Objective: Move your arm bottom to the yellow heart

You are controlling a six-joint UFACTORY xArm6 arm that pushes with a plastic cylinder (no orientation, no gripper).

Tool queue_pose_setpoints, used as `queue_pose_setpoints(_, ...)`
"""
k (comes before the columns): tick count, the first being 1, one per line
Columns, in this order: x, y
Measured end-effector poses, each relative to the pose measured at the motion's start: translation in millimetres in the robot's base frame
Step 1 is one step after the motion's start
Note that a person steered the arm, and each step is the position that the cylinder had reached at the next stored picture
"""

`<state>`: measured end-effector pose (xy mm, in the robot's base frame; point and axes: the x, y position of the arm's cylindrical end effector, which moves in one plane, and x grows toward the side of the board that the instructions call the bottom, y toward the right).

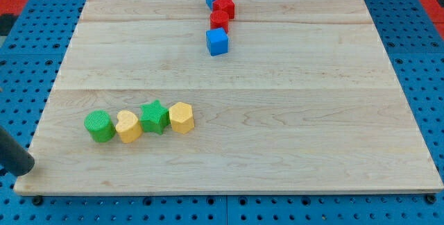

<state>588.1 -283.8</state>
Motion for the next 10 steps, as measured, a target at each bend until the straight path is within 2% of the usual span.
queue_pose_setpoints(4, 2.7, 2.6)
queue_pose_setpoints(6, 6.2, 100.1)
queue_pose_setpoints(10, 6.2, 119.4)
